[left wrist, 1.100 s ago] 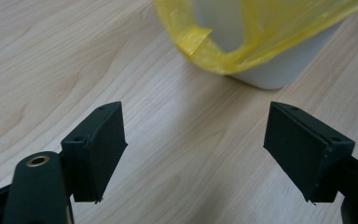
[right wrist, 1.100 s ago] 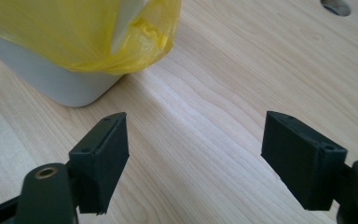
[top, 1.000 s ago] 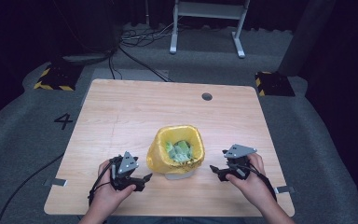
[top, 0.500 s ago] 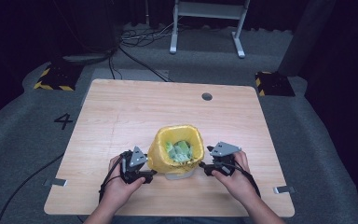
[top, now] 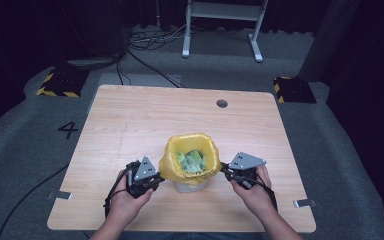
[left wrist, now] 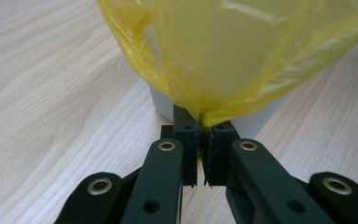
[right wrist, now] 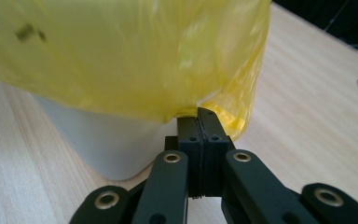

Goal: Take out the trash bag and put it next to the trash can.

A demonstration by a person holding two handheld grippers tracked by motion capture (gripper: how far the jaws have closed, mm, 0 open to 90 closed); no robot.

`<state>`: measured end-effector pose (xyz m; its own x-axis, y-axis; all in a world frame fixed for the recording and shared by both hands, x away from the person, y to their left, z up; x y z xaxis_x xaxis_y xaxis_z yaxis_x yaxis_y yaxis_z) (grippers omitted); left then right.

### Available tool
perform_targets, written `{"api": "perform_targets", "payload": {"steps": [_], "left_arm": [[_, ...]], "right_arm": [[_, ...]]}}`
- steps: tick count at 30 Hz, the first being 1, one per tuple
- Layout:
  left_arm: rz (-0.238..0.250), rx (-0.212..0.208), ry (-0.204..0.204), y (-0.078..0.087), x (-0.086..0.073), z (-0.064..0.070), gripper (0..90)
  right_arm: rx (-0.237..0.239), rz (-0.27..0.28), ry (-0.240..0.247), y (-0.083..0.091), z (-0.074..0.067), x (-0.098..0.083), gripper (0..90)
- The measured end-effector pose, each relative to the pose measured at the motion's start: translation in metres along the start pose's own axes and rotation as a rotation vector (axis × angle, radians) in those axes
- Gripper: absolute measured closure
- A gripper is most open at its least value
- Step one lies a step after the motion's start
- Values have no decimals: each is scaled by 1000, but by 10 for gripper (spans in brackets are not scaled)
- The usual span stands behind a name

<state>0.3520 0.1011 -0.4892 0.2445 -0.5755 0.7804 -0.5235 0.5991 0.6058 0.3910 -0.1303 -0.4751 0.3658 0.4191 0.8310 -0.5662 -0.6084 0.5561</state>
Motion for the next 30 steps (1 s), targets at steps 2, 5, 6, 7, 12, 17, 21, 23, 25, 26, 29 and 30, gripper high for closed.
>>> {"api": "perform_targets", "payload": {"steps": [2, 5, 6, 7, 12, 17, 21, 23, 25, 26, 29, 30], "left_arm": [[11, -2, -1, 5, 1, 1, 859], [41, 4, 0, 13, 7, 2, 859], [50, 8, -4, 16, 10, 2, 860], [60, 13, -7, 19, 13, 2, 860], [96, 32, -29, 29, 23, 3, 864], [132, 45, -33, 37, 34, -2, 864], [172, 47, -44, 43, 47, -2, 863], [188, 52, -55, 44, 53, -1, 862], [205, 43, -60, 46, 59, 1, 861], [211, 41, -62, 46, 62, 2, 861], [219, 30, -72, 44, 68, 6, 852], [219, 24, -76, 43, 70, 7, 838]], "right_arm": [[-9, 27, 0, 8, 1, 5, 900], [-23, 58, 12, 19, 1, 13, 900], [-24, 68, 17, 22, 0, 16, 900], [-29, 79, 23, 25, 0, 18, 900], [-45, 129, 53, 36, -7, 31, 900], [-29, 172, 78, 48, -18, 45, 900], [4, 204, 100, 53, -31, 56, 900], [12, 213, 106, 53, -35, 61, 900], [19, 221, 109, 52, -37, 65, 900], [21, 225, 109, 51, -38, 67, 900], [40, 240, 114, 50, -43, 74, 900], [43, 245, 122, 50, -46, 77, 900]]}}
Point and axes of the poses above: each handheld gripper's, and its own axes: y roughly backward along the jaws, x roughly out of its top, z roughly to its right, the point moved 8 cm from there along -y, roughly forward along the jaws, and after that the axes turned 10 degrees about -y, right-handed, at the moved point
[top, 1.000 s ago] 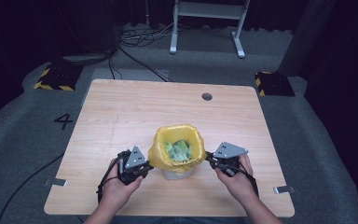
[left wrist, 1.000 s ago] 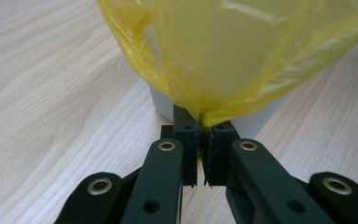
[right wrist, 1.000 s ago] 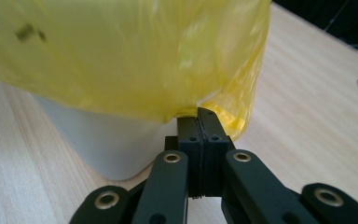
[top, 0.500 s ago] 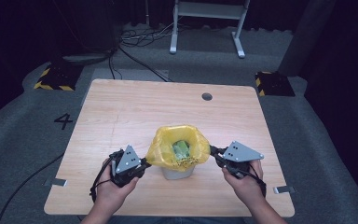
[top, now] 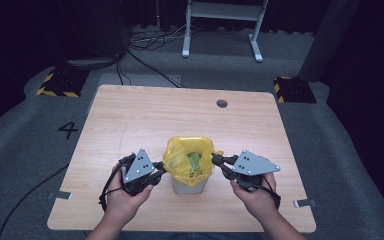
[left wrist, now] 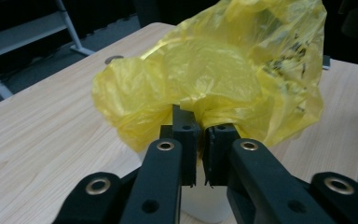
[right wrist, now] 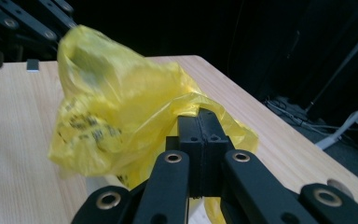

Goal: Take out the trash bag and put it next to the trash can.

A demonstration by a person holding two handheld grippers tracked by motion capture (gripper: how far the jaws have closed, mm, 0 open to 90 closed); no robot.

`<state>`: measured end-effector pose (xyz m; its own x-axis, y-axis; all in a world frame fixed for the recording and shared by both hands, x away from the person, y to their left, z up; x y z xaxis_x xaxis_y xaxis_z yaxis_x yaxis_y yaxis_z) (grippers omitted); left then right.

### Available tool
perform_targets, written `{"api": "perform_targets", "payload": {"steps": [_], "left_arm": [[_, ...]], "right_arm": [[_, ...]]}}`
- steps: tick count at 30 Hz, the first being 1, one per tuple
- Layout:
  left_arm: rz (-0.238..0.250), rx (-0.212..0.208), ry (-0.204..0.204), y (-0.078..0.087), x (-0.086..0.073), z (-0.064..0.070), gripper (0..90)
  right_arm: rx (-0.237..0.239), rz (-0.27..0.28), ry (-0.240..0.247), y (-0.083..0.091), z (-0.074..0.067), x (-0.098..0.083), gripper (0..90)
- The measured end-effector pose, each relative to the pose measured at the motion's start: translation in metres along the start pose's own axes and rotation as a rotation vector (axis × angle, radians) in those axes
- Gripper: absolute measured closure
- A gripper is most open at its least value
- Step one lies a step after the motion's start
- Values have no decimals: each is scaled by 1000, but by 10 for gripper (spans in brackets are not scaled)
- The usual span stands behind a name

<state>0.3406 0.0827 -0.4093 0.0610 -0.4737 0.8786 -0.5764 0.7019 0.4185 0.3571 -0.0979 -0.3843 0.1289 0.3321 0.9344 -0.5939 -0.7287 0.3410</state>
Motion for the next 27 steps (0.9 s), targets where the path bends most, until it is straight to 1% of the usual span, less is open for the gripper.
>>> {"api": "perform_targets", "payload": {"steps": [2, 4, 6, 8, 10, 12, 15, 17, 19, 21, 23, 25, 26, 27], "left_arm": [[10, -9, 2, -2, 4, 3, 788], [13, -29, 0, -5, 8, 7, 706], [12, -35, -13, -8, 10, 10, 633], [12, -49, -26, -13, 12, 15, 552], [16, -57, -40, -16, 13, 19, 495], [19, -65, -45, -18, 14, 21, 460], [13, -61, -57, -22, 16, 22, 449], [14, -67, -68, -24, 18, 23, 452], [14, -79, -71, -26, 19, 24, 453], [2, -83, -79, -28, 20, 25, 458], [-4, -90, -87, -30, 20, 26, 482], [-6, -93, -91, -30, 21, 26, 511], [-6, -102, -85, -30, 20, 27, 546], [-6, -97, -85, -30, 21, 26, 578]], "right_arm": [[14, 5, 11, -3, -5, 5, 900], [28, 4, 22, -7, -10, 8, 900], [41, 2, 31, -11, -15, 10, 900], [55, 0, 37, -14, -20, 12, 900], [69, 3, 47, -16, -25, 14, 900], [82, 1, 56, -19, -30, 15, 900], [107, -12, 52, -23, -34, 15, 900], [125, -17, 49, -25, -38, 16, 900], [140, -18, 60, -26, -44, 17, 900], [147, -23, 79, -27, -50, 18, 900], [147, -30, 93, -30, -53, 18, 900], [152, -34, 89, -31, -54, 18, 900], [155, -33, 85, -32, -54, 18, 899], [157, -32, 79, -32, -53, 18, 895]]}}
Point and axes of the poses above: each handheld gripper's, and its own axes: y roughly backward along the jaws, x roughly out of its top, z roughly to its right, the point moved 8 cm from there along -y, roughly forward along the jaws, and after that the axes turned 10 degrees about -y, right-handed, at the moved point
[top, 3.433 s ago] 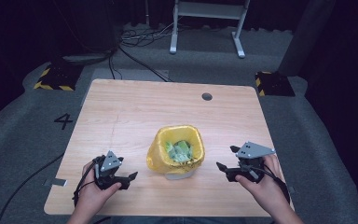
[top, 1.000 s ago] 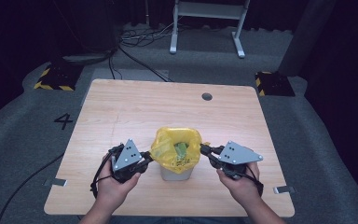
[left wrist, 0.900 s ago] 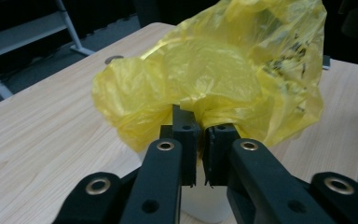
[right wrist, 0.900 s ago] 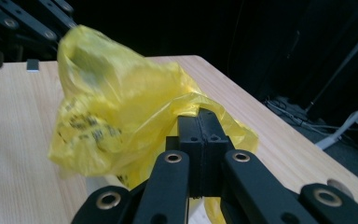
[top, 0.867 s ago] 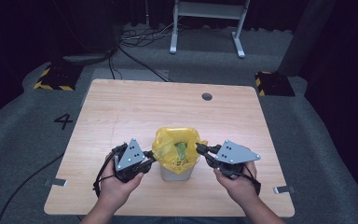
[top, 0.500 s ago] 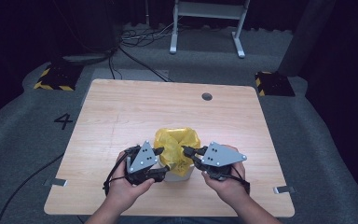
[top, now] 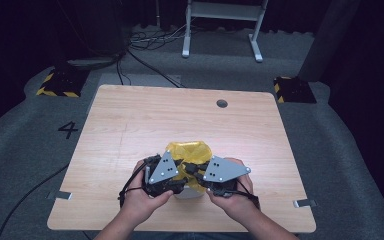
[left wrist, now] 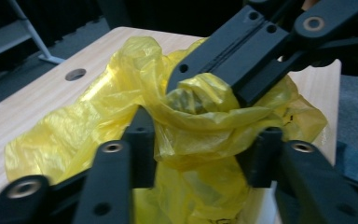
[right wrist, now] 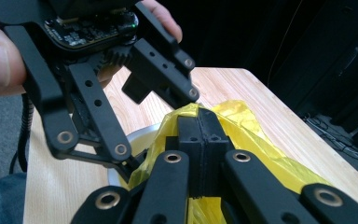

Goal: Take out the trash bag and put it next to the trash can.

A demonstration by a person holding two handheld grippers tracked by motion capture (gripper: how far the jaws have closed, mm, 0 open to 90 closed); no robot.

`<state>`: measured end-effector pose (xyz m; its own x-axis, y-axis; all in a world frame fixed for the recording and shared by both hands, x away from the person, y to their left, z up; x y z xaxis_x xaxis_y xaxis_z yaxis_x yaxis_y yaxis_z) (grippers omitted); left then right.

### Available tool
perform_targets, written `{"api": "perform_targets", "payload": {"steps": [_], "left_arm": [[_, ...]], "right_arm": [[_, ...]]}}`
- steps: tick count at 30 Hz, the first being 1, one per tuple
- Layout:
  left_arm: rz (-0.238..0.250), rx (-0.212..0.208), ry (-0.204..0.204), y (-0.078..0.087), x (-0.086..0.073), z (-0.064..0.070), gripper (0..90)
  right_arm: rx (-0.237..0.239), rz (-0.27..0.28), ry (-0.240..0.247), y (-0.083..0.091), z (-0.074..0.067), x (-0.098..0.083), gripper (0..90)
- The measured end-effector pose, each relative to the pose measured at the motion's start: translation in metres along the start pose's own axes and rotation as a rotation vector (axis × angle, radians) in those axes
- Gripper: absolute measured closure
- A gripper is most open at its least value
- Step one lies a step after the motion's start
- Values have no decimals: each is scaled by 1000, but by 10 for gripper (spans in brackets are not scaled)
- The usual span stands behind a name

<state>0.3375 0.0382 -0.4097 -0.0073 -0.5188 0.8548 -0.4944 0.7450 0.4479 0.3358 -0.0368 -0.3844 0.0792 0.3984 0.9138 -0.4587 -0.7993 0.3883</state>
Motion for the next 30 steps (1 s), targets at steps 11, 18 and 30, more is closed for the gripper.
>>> {"api": "perform_targets", "payload": {"steps": [11, 18, 30], "left_arm": [[75, 38, 81, 10, 0, -8, 857], [111, 73, 81, 19, 7, -14, 859], [115, 64, 88, 20, 8, -15, 856]], "right_arm": [[-69, 92, -41, 22, 19, 7, 523], [-110, 132, -76, 61, 37, 0, 499], [-163, -39, -170, 72, 76, -48, 377]]}}
Point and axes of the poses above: each handheld gripper's, and its own axes: y roughly backward along the jaws, x roughly out of its top, z roughly to its right, the point moved 8 cm from there along -y, roughly forward along the jaws, and after that the axes turned 10 degrees about -y, right-handed, at the moved point
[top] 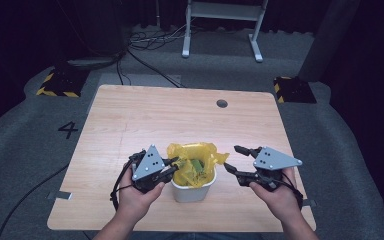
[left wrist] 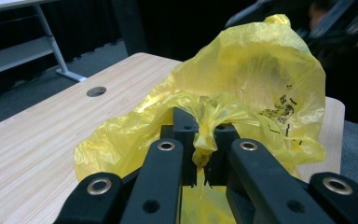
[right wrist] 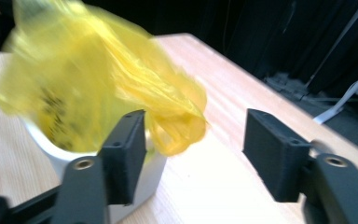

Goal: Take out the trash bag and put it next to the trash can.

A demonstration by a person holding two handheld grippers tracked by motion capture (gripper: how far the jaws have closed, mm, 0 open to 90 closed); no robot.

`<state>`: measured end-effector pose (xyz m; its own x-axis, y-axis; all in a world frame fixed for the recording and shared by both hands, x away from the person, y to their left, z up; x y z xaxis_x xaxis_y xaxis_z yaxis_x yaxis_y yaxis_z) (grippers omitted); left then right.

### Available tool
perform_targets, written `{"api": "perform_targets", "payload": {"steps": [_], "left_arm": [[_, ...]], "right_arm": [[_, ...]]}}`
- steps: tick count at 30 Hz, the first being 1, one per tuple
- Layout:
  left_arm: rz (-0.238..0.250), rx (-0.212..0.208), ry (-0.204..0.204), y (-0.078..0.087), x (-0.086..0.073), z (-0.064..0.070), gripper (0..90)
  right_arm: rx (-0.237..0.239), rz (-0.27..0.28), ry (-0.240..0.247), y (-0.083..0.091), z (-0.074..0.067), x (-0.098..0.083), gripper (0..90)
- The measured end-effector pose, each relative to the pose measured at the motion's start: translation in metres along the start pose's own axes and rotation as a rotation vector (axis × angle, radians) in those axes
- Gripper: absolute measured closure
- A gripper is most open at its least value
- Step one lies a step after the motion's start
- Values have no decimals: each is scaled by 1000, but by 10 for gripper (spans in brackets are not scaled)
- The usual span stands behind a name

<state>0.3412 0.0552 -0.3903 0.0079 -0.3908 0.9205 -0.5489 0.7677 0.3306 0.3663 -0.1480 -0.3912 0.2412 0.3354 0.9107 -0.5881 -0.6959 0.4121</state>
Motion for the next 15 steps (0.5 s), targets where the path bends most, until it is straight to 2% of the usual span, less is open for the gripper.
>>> {"api": "perform_targets", "payload": {"steps": [3, 4, 6, 7, 8, 9, 10, 11, 15], "left_arm": [[-3, -1, -5, -1, 0, 1, 856], [-2, -1, -4, -1, 0, 1, 855], [1, -2, 0, -1, 0, 1, 852], [-2, -4, 0, 0, -1, 1, 846], [-5, -4, 0, 0, -2, 1, 829], [-7, -2, -3, -1, -2, 1, 783], [-13, 9, -3, -2, -3, 1, 699], [-16, 20, -5, -3, -3, 1, 610], [-10, 14, 4, -8, -3, 5, 415]], "right_arm": [[27, -13, -4, -16, 2, -6, 390], [29, -29, -9, -21, 3, -8, 425], [35, -66, -1, -30, 4, -10, 681], [33, -76, 6, -32, 3, -9, 733], [20, -66, 28, -33, 3, -5, 829], [4, -55, 55, -33, 2, 0, 845], [-13, -27, 77, -32, 1, 7, 855], [-15, 5, 92, -31, -1, 15, 864], [3, 96, 131, -26, -15, 42, 871]]}}
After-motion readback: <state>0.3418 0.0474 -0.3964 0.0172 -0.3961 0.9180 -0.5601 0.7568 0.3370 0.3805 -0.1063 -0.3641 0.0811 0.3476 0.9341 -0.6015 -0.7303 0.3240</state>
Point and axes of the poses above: each handheld gripper's, and its own axes: y roughly backward along the jaws, x roughly out of its top, z roughly to its right, the point moved 8 cm from there along -y, roughly forward along the jaws, and after that the axes turned 10 degrees about -y, right-handed, at the moved point
